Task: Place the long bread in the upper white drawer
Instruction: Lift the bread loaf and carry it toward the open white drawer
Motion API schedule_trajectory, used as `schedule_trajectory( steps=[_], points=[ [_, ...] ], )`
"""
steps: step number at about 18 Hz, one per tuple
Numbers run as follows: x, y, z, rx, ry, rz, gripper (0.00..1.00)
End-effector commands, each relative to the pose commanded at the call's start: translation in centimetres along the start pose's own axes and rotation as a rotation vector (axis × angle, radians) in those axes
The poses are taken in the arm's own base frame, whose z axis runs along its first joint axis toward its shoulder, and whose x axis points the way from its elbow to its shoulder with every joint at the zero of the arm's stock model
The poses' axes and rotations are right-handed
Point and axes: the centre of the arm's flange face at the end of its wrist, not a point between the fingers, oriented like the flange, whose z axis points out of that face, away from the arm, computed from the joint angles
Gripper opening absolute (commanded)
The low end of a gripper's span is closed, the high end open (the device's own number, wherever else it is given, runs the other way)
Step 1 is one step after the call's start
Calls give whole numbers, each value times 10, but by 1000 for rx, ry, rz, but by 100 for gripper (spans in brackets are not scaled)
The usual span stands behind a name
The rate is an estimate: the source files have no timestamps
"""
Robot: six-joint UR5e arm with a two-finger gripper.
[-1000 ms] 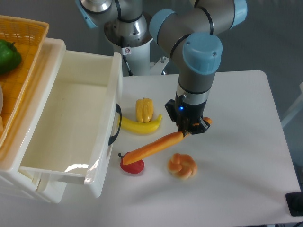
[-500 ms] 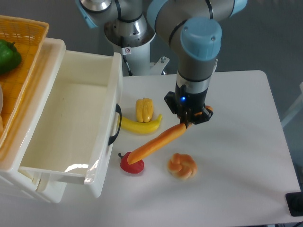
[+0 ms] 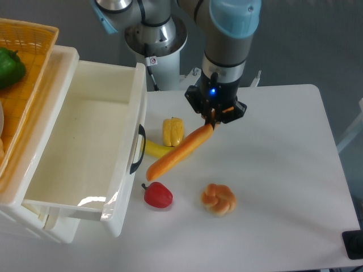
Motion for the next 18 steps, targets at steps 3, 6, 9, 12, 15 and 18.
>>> schedule_trajectory(
  steps=[3, 6, 9, 12, 15, 18],
  points=[
    [10, 0, -5, 32, 46, -70, 0],
    [19, 0, -17, 83, 76, -99, 0],
    [29, 4, -29, 105, 73, -96, 0],
    [38, 9, -42, 139, 93, -98, 0],
    [58, 21, -57, 131, 112, -110, 0],
    [76, 30, -71, 135, 114, -159, 0]
  ],
)
